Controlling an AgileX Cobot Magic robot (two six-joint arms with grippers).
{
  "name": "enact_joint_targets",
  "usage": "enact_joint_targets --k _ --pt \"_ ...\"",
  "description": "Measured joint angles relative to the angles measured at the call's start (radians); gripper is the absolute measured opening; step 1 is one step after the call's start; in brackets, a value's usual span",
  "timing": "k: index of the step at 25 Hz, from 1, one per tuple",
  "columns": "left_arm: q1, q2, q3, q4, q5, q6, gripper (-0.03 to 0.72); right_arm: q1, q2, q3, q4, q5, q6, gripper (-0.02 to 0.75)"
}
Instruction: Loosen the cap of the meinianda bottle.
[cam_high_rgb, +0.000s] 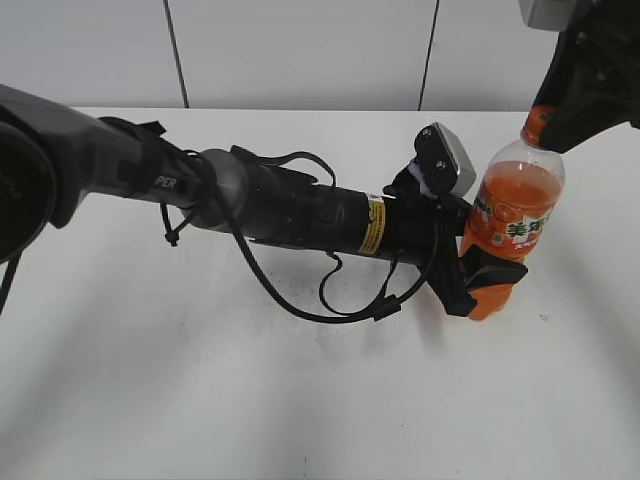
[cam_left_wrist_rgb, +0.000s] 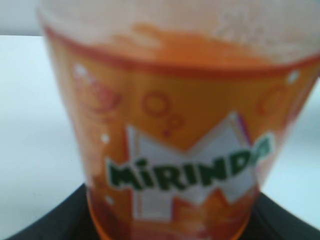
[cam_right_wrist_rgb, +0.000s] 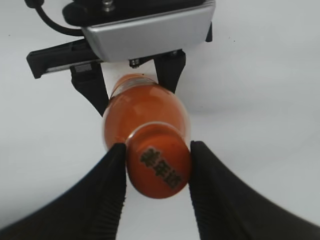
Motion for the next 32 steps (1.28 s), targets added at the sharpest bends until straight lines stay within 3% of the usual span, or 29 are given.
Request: enact_joint_targets --k 4,7,11,20,32 --pt "0.000 0.000 0.000 0.002 -0.001 -0.003 0.405 0.000 -0.002 -0.016 0.017 -0.001 0.090 0.484" --pt "0.000 0.000 0.000 0.002 -0.001 -0.004 0.405 0.000 -0.020 -0.021 0.020 -0.002 0.136 0.555" --pt "0.000 0.000 0.000 0.002 -0.001 -0.004 0.405 0.000 -0.068 -0.021 0.020 -0.002 0.272 0.556" --pt "0.000 0.000 0.000 0.002 -0.001 -0.005 0.405 0.000 -0.120 -0.019 0.020 -0.002 1.152 0.552" --pt "0.000 0.000 0.000 0.002 -0.002 -0.007 0.405 0.000 -0.053 -0.006 0.006 -0.002 1.247 0.478"
